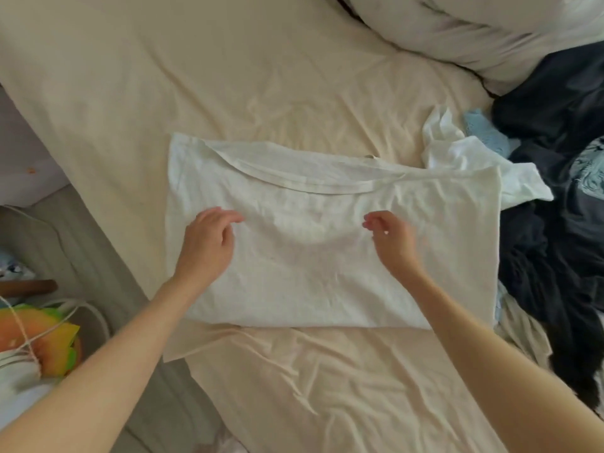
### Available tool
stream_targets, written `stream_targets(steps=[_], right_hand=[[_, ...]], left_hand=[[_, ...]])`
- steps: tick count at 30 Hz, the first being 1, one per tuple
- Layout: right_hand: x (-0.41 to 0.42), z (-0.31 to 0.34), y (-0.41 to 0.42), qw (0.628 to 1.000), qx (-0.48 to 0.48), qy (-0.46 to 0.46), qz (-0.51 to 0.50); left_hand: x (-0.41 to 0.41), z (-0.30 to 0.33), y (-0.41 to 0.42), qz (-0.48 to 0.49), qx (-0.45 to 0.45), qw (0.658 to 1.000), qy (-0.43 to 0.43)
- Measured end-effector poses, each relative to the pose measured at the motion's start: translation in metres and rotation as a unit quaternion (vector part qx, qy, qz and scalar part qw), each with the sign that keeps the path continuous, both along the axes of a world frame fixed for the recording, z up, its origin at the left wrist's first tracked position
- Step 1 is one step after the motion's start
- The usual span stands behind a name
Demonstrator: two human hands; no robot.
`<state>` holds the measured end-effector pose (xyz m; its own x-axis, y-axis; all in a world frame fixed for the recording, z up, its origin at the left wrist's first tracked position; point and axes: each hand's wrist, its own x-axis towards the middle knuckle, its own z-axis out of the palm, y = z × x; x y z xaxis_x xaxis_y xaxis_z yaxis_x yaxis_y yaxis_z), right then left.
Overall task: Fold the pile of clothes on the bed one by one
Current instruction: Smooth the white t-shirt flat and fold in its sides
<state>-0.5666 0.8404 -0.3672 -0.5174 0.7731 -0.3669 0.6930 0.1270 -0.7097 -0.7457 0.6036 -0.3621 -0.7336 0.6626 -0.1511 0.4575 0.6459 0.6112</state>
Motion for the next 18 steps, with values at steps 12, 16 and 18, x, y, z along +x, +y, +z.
stream_targets(steps=[12, 16, 18], right_hand=[[-0.058, -0.004, 0.058, 0.958, 0.229, -0.049, 0.164], [-0.028, -0.022, -0.007, 0.906, 0.246, -0.1, 0.329], [-0.016, -0.037, -0.016, 0.883, 0.229, -0.153, 0.38]], left_hand=[[-0.063, -0.017, 0.096, -0.11, -0.111, 0.971, 0.179], [-0.005, -0.028, 0.068, -0.194, -0.118, 0.959, 0.172], [0.005, -0.04, 0.052, -0.227, -0.166, 0.947, 0.154]])
